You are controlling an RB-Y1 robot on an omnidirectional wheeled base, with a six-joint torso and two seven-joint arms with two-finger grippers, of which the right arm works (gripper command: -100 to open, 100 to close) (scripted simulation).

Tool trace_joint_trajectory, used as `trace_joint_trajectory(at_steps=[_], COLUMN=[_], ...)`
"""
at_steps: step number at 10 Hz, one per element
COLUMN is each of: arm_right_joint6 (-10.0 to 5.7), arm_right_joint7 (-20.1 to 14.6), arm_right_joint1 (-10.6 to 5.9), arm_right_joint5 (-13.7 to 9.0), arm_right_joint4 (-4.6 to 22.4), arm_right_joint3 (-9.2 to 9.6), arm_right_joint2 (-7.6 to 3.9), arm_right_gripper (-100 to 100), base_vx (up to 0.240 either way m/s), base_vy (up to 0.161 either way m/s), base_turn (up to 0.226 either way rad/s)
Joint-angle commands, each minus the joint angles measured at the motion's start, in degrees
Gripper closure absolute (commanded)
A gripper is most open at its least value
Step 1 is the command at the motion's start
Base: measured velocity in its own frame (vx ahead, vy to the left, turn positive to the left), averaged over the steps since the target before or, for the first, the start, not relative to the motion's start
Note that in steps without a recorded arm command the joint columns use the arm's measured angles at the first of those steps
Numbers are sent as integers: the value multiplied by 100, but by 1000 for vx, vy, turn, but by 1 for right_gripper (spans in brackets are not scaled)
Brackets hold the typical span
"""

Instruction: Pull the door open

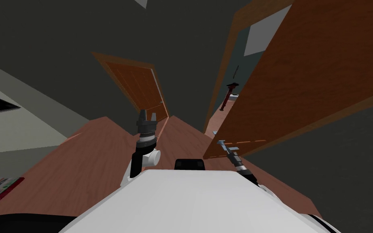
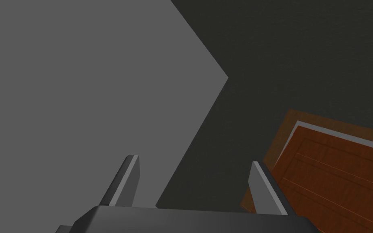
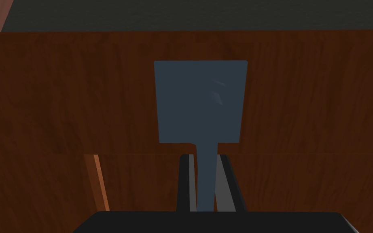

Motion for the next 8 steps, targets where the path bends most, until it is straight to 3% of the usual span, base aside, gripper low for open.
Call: trace_joint_trajectory(at_steps=[1, 8], arm_right_joint6=[69, 424], arm_right_joint7=[28, 170], arm_right_joint1=[-59, -361], arm_right_joint5=[-66, -401], arm_right_joint4=[-25, -153], arm_right_joint3=[91, 555], arm_right_joint2=[0, 1], arm_right_gripper=[100, 100], base_vx=[-150, -199], base_vy=[-40, -76], base_turn=[84, 105])
